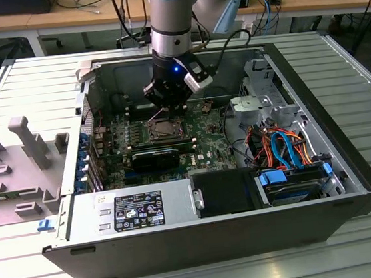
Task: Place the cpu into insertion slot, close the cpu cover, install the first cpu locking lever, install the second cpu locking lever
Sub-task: 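Install the first cpu locking lever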
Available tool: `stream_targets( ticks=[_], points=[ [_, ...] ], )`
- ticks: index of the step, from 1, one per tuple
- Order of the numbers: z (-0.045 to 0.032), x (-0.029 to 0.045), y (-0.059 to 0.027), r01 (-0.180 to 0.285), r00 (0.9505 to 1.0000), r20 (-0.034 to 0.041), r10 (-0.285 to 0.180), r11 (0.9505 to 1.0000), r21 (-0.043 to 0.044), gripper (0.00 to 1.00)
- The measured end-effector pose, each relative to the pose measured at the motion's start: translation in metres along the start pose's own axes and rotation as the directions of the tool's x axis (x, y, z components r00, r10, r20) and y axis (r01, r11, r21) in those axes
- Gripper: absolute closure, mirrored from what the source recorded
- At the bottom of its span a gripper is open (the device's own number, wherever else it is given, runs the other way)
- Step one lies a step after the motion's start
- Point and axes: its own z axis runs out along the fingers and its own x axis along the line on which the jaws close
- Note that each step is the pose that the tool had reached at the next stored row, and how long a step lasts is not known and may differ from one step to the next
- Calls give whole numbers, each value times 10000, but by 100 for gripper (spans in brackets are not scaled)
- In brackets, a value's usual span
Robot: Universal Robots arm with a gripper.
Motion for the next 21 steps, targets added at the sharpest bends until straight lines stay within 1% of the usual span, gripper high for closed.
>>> stream_targets(
  ticks=[4,5,9,11,12,16,21],
  points=[
    [-62,4,-8,3,10000,2,-3,10000,-9,89],
    [-68,5,-14,3,10000,3,-3,10000,-10,89],
    [-68,20,-86,1,10000,2,-1,10000,-9,89],
    [-66,45,-99,0,10000,11,0,10000,-8,89],
    [-65,84,-98,0,10000,30,0,10000,-8,89],
    [-62,185,-81,-1,10000,90,1,10000,-13,89],
    [-58,331,-57,1,9998,197,0,10000,-17,89]
  ],
)
